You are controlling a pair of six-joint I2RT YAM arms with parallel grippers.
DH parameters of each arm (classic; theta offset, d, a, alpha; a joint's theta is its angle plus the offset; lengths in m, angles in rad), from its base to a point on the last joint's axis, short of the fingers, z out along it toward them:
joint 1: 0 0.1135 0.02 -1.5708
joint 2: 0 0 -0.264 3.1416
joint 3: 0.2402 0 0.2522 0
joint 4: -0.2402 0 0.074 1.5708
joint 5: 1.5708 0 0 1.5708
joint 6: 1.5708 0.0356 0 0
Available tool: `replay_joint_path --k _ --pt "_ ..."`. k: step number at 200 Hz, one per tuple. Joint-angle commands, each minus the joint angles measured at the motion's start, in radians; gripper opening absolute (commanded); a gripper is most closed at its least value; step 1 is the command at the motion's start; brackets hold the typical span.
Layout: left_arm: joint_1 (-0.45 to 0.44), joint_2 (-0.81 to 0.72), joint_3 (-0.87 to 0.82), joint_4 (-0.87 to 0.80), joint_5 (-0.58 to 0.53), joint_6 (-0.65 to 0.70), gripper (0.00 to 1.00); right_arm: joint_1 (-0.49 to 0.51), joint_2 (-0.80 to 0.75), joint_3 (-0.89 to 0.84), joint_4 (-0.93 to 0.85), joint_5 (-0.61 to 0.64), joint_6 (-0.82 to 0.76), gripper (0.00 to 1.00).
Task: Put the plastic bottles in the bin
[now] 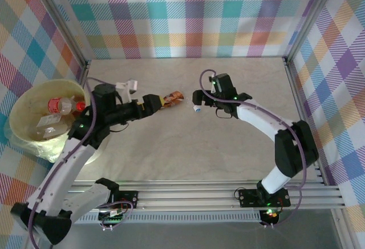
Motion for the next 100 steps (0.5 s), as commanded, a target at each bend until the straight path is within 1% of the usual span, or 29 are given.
replay_joint_path --k 1,19,34,56,62,100 --pt "-0.041 0.02 0.021 0.073 -0.123 0.021 1.0 0.001 0.069 0.072 -0.038 -0.082 -0.254 1.0" --pt "-0.045 0.025 0.022 0.073 -0.161 0.019 1.0 0.0 0.139 0.141 -0.097 -0.092 -0.36 0.99" --pt "-0.047 0.016 0.018 0.056 -0.216 0.014 1.0 0.001 0.196 0.191 -0.13 -0.074 -0.421 0.98" --pt "-0.047 -0.008 0.004 0.022 -0.278 0.008 1.0 0.0 0.261 0.235 -0.133 -0.04 -0.436 0.97" --pt "-0.047 -0.013 0.0 0.013 -0.291 0.005 1.0 0.001 0.285 0.254 -0.139 -0.042 -0.474 0.97" --pt "-0.047 -0.042 -0.023 -0.027 -0.364 -0.034 1.0 0.002 0.431 0.398 -0.236 -0.062 -0.476 0.96"
